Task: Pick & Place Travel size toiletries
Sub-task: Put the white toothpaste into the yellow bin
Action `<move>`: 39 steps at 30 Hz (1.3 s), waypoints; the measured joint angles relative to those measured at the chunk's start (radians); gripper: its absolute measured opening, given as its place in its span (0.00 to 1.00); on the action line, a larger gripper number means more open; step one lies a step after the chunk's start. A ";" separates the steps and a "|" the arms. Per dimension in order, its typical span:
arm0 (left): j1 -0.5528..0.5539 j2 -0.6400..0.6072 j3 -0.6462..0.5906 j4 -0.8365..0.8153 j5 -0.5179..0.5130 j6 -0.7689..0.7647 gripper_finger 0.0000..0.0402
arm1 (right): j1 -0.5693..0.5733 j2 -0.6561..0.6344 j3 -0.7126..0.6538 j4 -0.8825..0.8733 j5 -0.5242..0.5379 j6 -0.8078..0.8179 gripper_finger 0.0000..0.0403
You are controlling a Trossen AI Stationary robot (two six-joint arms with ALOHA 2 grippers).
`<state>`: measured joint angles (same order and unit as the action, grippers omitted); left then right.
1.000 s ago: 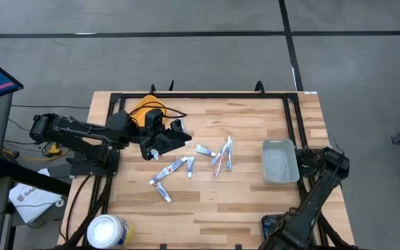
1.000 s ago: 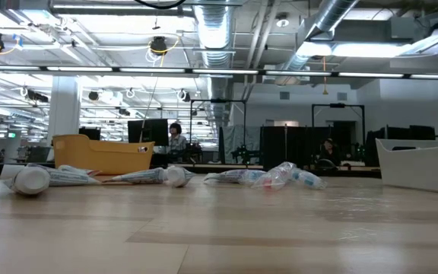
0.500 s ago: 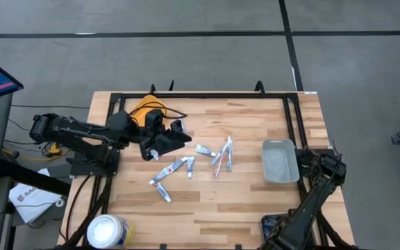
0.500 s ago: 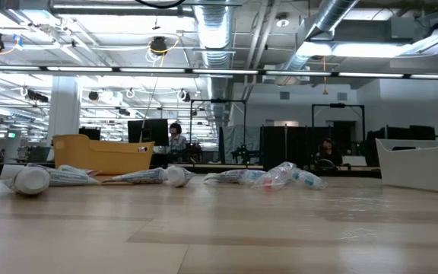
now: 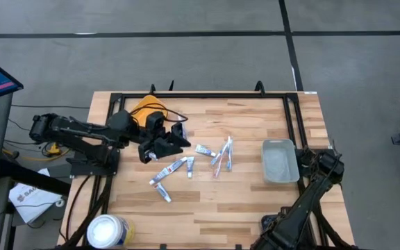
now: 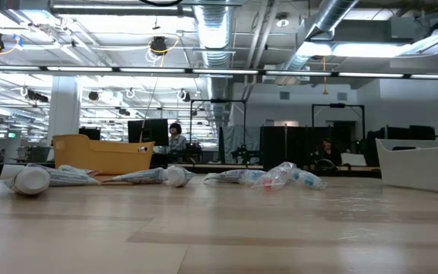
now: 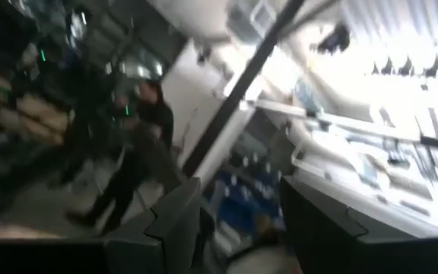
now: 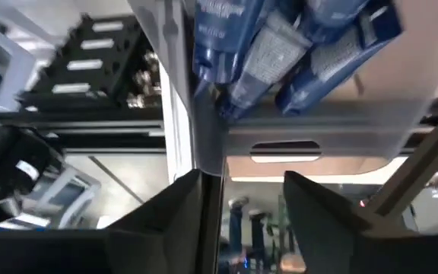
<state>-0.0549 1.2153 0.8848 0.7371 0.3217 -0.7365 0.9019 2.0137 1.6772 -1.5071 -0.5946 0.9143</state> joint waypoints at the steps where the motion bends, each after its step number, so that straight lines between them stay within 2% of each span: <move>1: 0.004 -0.005 0.000 -0.036 0.024 0.006 0.44 | -0.011 -0.011 0.003 0.000 0.016 0.002 0.47; 4: 0.006 -0.036 0.001 -0.239 0.070 0.090 0.43 | -0.032 -0.061 0.017 -0.004 0.113 0.030 0.53; 7: -0.005 -0.074 0.001 -0.508 0.050 0.213 0.42 | -0.054 -0.145 0.023 -0.003 0.236 0.128 0.56; 13: -0.046 -0.102 0.001 -0.980 -0.140 0.411 0.42 | -0.082 -0.318 0.023 -0.005 0.522 0.348 0.56; 17: -0.082 -0.079 -0.001 -1.174 -0.277 0.449 0.45 | -0.094 -0.391 0.023 -0.003 0.684 0.424 0.55; 21: -0.101 -0.062 -0.061 -1.203 -0.341 0.412 0.52 | -0.105 -0.425 0.023 -0.004 0.778 0.439 0.55; 28: -0.101 -0.026 -0.191 -1.206 -0.349 0.264 0.63 | -0.128 -0.413 0.023 -0.015 0.806 0.369 0.55; 34: -0.105 -0.021 -0.271 -1.211 -0.352 0.201 0.63 | -0.141 -0.389 0.018 -0.024 0.805 0.335 0.55; 39: -0.137 -0.021 -0.317 -1.209 -0.424 0.196 0.60 | -0.154 -0.388 -0.007 -0.019 0.805 0.350 0.55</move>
<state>-0.1923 1.1942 0.5676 -0.4723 -0.1028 -0.5407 0.7475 1.6253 1.6702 -1.5265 0.2104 1.2644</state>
